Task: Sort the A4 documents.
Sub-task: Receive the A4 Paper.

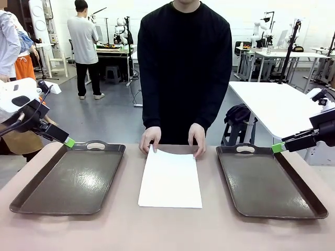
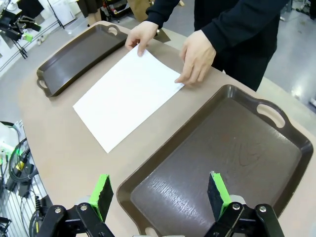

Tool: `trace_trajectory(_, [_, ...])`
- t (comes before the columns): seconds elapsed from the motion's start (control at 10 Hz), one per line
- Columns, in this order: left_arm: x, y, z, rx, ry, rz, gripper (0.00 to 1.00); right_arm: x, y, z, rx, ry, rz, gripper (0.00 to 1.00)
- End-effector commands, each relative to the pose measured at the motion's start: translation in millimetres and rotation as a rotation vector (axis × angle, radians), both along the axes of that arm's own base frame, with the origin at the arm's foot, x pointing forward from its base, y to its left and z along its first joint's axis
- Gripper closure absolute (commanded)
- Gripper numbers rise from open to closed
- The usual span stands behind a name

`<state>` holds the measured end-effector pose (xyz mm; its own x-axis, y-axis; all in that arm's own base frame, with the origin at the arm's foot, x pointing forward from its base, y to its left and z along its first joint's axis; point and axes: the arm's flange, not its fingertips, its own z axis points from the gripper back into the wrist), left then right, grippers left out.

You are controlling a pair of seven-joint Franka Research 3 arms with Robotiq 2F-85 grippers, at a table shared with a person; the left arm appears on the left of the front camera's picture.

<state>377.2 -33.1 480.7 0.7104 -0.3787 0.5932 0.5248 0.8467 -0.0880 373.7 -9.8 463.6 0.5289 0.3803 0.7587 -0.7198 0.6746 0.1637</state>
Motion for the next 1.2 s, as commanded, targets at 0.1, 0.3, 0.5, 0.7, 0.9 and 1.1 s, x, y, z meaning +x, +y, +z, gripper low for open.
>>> trace_trajectory(0.1, [0.7,1.0,-1.3,-0.018,-0.004,-0.024,0.0,5.5,-0.5,-1.7,0.006,-0.011,0.015,0.0])
trace_trajectory(0.3, [0.7,1.0,-1.3,-0.018,-0.004,-0.024,0.0,5.5,-0.5,-1.7,0.006,-0.011,0.015,0.0])
trace_trajectory(0.5, [0.7,1.0,-1.3,-0.018,-0.004,-0.024,0.0,5.5,-0.5,-1.7,0.006,-0.011,0.015,0.0])
trace_trajectory(0.7, [0.7,1.0,-1.3,-0.018,-0.004,-0.024,0.0,5.5,-0.5,-1.7,0.006,-0.011,0.015,0.0])
trace_trajectory(0.9, [0.7,1.0,-1.3,-0.018,-0.004,-0.024,0.0,5.5,-0.5,-1.7,0.006,-0.011,0.015,0.0])
trace_trajectory(1.1, [0.7,1.0,-1.3,-0.018,-0.004,-0.024,0.0,5.5,-0.5,-1.7,0.006,-0.011,0.015,0.0])
